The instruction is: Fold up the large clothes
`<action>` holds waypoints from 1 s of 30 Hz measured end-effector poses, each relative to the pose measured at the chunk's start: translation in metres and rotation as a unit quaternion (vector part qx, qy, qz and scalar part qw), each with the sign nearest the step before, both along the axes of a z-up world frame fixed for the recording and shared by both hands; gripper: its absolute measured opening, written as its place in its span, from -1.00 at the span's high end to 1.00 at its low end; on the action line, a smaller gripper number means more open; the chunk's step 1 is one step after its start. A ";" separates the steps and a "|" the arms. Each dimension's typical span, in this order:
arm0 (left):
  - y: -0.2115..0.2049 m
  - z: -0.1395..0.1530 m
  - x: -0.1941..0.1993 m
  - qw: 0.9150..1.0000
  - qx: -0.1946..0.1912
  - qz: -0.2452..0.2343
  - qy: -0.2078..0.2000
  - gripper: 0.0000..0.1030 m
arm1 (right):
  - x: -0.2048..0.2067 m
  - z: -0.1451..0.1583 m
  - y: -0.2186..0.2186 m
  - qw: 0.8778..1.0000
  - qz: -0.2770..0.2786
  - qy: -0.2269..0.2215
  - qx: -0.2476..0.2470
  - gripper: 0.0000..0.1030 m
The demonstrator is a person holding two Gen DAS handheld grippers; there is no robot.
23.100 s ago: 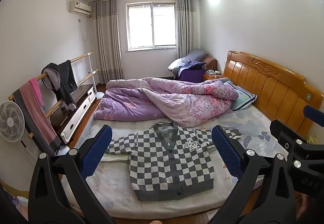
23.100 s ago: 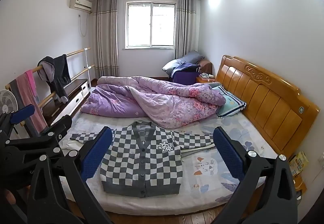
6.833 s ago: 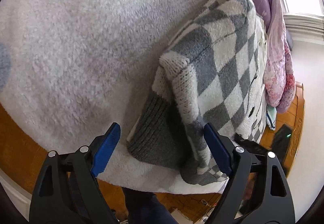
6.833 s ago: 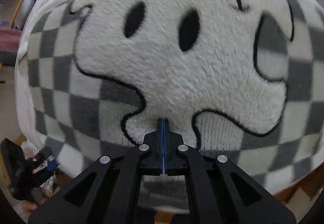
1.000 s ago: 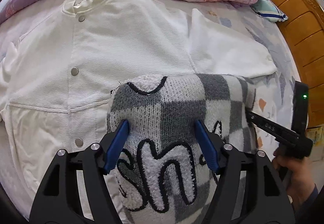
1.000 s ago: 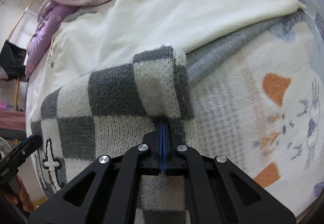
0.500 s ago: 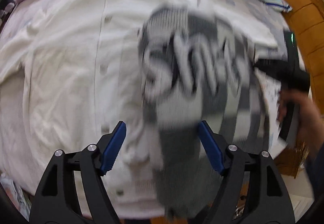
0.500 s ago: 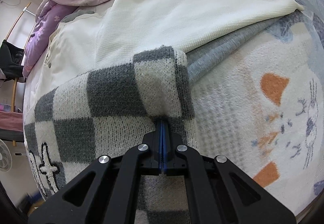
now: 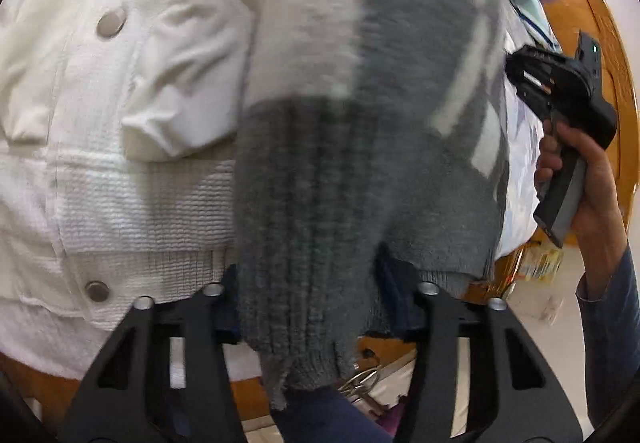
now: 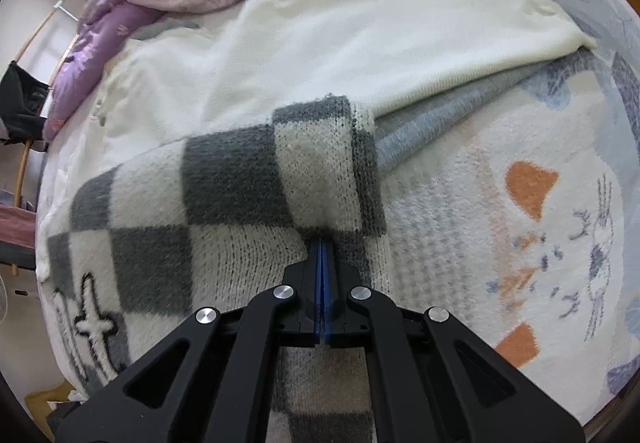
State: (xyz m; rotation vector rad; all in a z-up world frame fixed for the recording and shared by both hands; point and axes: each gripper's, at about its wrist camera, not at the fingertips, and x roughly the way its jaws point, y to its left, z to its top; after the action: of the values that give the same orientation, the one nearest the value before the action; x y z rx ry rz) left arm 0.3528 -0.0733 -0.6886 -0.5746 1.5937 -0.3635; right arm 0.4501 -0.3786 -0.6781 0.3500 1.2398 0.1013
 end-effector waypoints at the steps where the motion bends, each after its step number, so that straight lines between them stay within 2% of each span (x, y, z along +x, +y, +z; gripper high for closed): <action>1: -0.001 0.004 0.000 1.000 -0.002 -0.009 -0.005 0.42 | -0.005 0.006 -0.001 1.000 -0.001 -0.009 0.007 0.92; 2: -0.001 0.008 0.001 1.000 -0.005 -0.015 -0.007 0.45 | -0.016 0.014 -0.004 1.000 -0.010 -0.017 0.018 0.88; 3: 0.000 0.012 0.000 1.000 -0.009 -0.020 -0.010 0.46 | -0.024 0.020 -0.006 0.999 -0.017 -0.019 0.025 0.66; 4: 0.002 0.017 0.000 0.999 -0.019 -0.024 -0.012 0.48 | -0.041 0.029 -0.008 0.998 -0.029 -0.026 0.039 0.31; 6: 0.005 0.024 0.000 0.999 -0.039 -0.028 -0.012 0.49 | -0.078 0.048 -0.009 0.996 -0.053 -0.046 0.048 -0.05; 8: 0.010 0.034 0.001 0.997 -0.064 -0.035 -0.012 0.50 | -0.118 0.061 -0.006 0.994 -0.075 -0.054 0.063 -0.18; 10: 0.013 0.044 0.007 0.995 -0.093 -0.039 -0.008 0.50 | -0.169 0.067 -0.002 0.987 -0.119 -0.046 0.101 -0.32; 12: 0.021 0.052 0.012 0.992 -0.116 -0.040 -0.003 0.50 | -0.220 0.064 0.002 0.968 -0.184 -0.033 0.167 -0.44; 13: 0.022 0.055 0.012 0.992 -0.121 -0.041 -0.002 0.50 | -0.249 0.057 0.005 0.948 -0.230 -0.024 0.219 -0.51; 14: 0.023 0.059 0.014 0.991 -0.127 -0.043 0.001 0.50 | -0.275 0.048 0.009 0.922 -0.278 -0.016 0.271 -0.52; 15: 0.023 0.062 0.015 0.990 -0.132 -0.043 0.004 0.50 | -0.290 0.042 0.012 0.902 -0.306 -0.013 0.305 -0.56; 16: 0.023 0.065 0.017 0.989 -0.138 -0.043 0.007 0.50 | -0.311 0.031 0.019 0.864 -0.351 -0.009 0.361 -0.59; 17: 0.026 0.068 0.018 0.989 -0.140 -0.044 0.009 0.50 | -0.335 0.017 0.029 0.819 -0.398 -0.005 0.413 -0.59; 18: 0.030 0.070 0.019 0.989 -0.142 -0.045 0.011 0.50 | -0.346 0.009 0.036 0.793 -0.421 -0.003 0.440 -0.63; 20: 0.035 0.074 0.019 0.988 -0.144 -0.049 0.011 0.50 | -0.365 -0.013 0.061 0.727 -0.459 0.010 0.510 -0.63; 22: 0.033 0.074 0.021 0.988 -0.144 -0.047 0.016 0.50 | -0.369 -0.027 0.079 0.682 -0.477 0.003 0.554 -0.66; 25: 0.032 0.074 0.023 0.989 -0.140 -0.049 0.016 0.50 | -0.362 -0.039 0.096 0.630 -0.495 -0.024 0.598 -0.69; 28: 0.029 0.074 0.025 0.989 -0.135 -0.054 0.016 0.50 | -0.346 -0.049 0.101 0.613 -0.499 -0.046 0.611 -0.73; 30: 0.024 0.073 0.027 0.989 -0.137 -0.053 0.018 0.50 | -0.336 -0.055 0.101 0.620 -0.493 -0.043 0.609 -0.73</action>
State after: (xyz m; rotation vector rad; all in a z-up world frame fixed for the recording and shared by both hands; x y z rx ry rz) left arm 0.3796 -0.0490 -0.6155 -0.7096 1.6235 -0.6621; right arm 0.1143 -0.2776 -0.7327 2.1584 0.5319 -0.0135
